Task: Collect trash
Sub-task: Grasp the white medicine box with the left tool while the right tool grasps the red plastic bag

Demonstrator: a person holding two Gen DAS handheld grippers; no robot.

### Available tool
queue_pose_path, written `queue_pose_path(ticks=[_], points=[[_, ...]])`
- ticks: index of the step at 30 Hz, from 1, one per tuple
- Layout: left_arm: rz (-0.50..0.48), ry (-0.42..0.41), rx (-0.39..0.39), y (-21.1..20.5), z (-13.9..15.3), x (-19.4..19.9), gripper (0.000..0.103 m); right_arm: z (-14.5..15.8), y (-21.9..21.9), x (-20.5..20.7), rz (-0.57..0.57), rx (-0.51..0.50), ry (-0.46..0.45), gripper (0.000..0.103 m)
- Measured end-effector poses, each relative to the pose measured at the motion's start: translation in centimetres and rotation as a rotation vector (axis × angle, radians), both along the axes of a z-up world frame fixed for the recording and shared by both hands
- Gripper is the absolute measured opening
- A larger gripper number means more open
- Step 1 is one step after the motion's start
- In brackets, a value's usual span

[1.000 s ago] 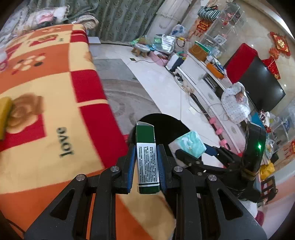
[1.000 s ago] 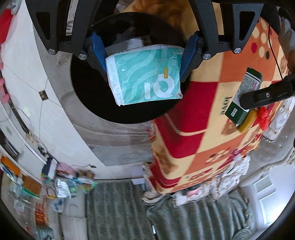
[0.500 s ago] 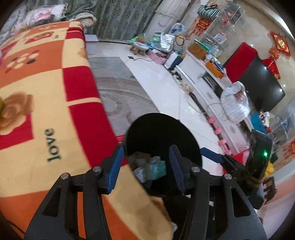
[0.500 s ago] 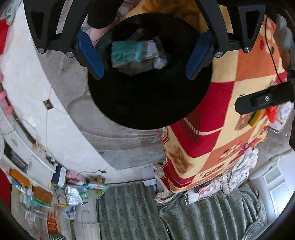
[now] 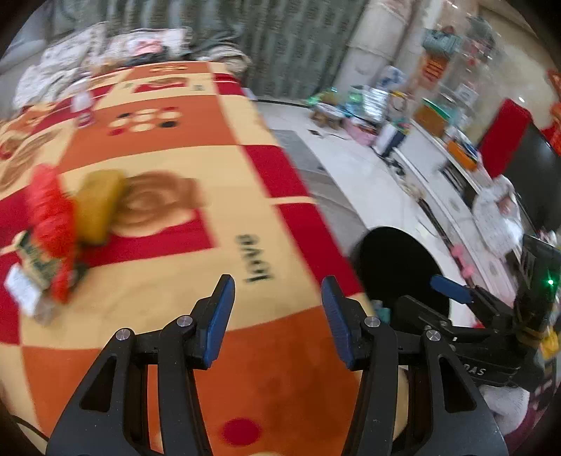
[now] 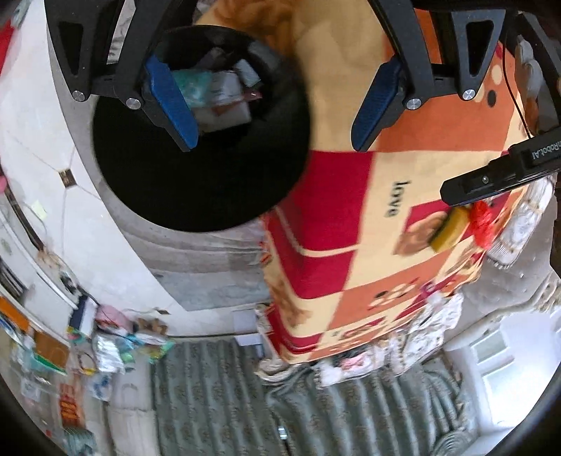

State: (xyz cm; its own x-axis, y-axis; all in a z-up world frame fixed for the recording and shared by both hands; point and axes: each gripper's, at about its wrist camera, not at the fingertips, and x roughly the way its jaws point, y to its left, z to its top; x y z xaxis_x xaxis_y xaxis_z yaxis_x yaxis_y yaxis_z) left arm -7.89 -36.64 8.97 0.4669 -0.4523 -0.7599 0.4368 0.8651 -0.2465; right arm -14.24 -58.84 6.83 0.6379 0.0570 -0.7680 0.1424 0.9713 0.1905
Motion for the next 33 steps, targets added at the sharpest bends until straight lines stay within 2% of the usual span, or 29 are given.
queue_pose_path(ticks=[4,11,15,17,22,28,33], points=[[0.093,-0.005,0.012,5.3,0.2,0.5,0.050,0.5,3.8,1.4,0.080,-0.023,-0.002,0.088],[0.254,-0.001,0.053,13.9,-0.3,1.9,0.050,0.2,10.6,3.9,0.221,-0.004,-0.007,0.088],[0.376,0.043,0.028,18.5,-1.3,3.6,0.050,0.2,14.0,5.4,0.286,0.008,-0.018,0.088],[0.435,0.077,-0.011,20.2,-2.1,4.7,0.050,0.3,15.5,6.0,0.315,0.012,-0.022,0.088],[0.491,0.140,-0.091,21.4,-3.8,6.3,0.050,0.4,17.8,7.2,0.364,0.017,-0.024,0.088],[0.516,0.171,-0.061,21.0,-5.1,7.6,0.050,0.2,18.9,8.7,0.386,0.034,-0.017,0.088],[0.537,0.201,-0.097,23.0,-5.5,7.9,0.050,0.7,20.4,10.0,0.426,0.027,-0.030,0.088]])
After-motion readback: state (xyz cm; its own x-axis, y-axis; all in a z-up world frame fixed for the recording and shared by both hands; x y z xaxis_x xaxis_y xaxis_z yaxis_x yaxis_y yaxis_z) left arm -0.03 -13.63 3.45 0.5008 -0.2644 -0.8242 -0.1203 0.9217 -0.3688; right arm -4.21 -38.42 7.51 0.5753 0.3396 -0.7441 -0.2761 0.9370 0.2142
